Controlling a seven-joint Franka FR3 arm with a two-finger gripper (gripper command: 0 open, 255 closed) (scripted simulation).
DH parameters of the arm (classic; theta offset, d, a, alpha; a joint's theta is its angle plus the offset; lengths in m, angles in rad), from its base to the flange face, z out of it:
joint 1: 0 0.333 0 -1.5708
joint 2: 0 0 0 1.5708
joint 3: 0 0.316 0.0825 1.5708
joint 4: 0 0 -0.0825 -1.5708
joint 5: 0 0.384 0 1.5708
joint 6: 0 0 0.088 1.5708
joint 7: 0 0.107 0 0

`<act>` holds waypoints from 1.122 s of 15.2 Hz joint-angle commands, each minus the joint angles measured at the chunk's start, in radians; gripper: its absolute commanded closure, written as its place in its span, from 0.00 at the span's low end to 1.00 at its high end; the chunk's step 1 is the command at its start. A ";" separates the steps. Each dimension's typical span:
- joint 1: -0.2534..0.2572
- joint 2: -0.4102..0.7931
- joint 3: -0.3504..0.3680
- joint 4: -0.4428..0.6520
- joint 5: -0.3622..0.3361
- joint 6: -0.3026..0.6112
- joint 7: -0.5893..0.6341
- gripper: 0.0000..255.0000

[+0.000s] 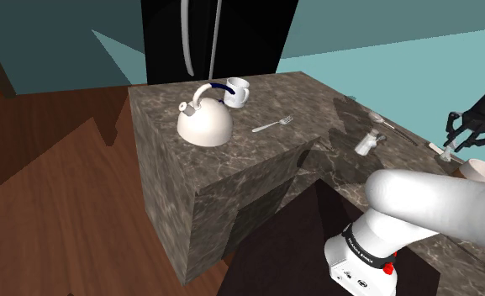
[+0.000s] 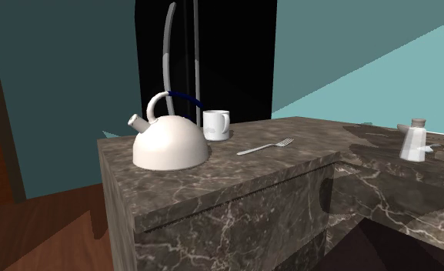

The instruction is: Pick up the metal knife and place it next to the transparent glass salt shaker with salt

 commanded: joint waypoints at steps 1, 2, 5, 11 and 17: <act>0.001 0.022 -0.037 0.008 -0.020 0.024 -0.024 1.00; 0.000 0.021 -0.042 -0.005 -0.025 0.036 -0.022 1.00; -0.005 0.020 -0.059 -0.042 -0.040 0.073 -0.019 1.00; -0.013 0.025 -0.097 -0.112 -0.072 0.149 -0.011 1.00; -0.019 0.042 -0.141 -0.176 -0.107 0.231 -0.004 1.00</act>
